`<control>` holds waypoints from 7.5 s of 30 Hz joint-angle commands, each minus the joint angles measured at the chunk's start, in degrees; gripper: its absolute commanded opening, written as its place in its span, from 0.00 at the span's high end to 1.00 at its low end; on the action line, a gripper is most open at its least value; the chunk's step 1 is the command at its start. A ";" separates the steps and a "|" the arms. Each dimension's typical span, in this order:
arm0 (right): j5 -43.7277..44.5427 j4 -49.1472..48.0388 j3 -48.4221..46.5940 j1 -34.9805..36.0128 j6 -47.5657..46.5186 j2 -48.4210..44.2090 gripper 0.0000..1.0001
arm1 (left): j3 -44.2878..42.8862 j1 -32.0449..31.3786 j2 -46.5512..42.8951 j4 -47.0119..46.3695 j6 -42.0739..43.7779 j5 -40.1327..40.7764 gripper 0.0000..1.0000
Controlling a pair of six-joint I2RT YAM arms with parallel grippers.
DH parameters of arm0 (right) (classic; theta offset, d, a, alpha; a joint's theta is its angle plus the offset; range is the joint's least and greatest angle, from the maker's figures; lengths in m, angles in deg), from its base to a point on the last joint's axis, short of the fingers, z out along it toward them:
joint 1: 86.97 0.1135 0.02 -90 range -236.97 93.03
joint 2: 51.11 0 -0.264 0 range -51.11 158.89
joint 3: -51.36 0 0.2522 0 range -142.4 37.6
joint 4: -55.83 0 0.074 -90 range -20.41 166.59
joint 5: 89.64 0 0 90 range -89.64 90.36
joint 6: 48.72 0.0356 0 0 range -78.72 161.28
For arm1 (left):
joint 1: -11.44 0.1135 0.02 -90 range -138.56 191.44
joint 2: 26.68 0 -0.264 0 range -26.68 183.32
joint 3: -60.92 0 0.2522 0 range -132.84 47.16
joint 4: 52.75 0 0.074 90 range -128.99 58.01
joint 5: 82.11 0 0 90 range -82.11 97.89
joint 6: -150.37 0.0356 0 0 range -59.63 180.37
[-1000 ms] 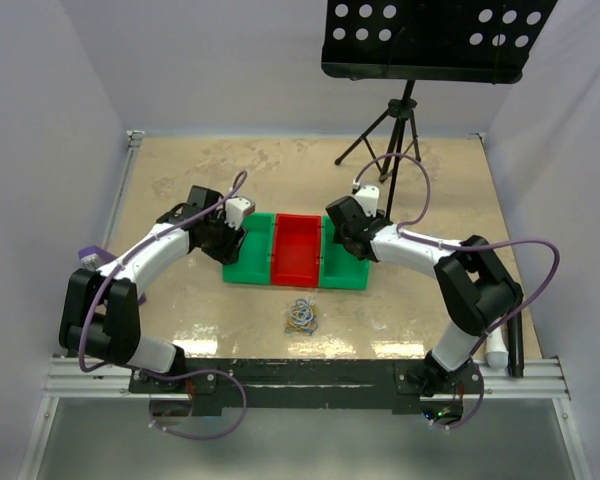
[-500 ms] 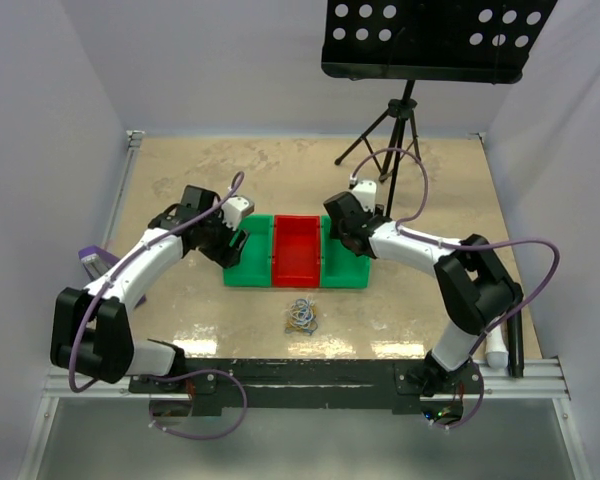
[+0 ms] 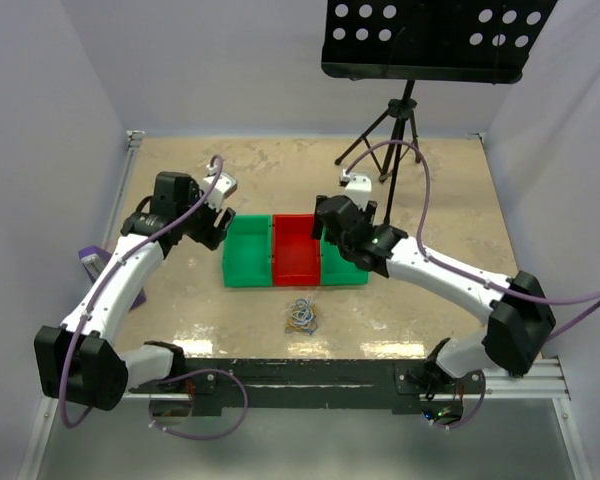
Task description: Untangle the cables
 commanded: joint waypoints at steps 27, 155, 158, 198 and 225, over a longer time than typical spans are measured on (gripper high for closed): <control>-17.50 -13.42 20.15 22.03 17.74 -3.87 0.85 | 4.37 -9.41 -7.44 8.53 10.64 -23.84 0.00; -26.55 -31.60 13.03 26.16 -3.61 14.58 0.64 | 29.69 -10.73 -12.71 4.57 60.47 -12.42 1.00; -26.91 -32.75 12.94 26.16 -4.14 15.98 0.77 | 30.66 -10.73 -13.15 3.52 60.12 -12.86 1.00; -33.49 -45.23 24.02 24.76 -3.08 8.51 0.59 | 27.84 -9.94 -14.65 5.45 57.57 -12.42 1.00; -40.44 -46.91 18.92 22.03 -7.57 17.57 0.83 | 26.62 -10.03 -13.24 5.71 56.08 -12.60 1.00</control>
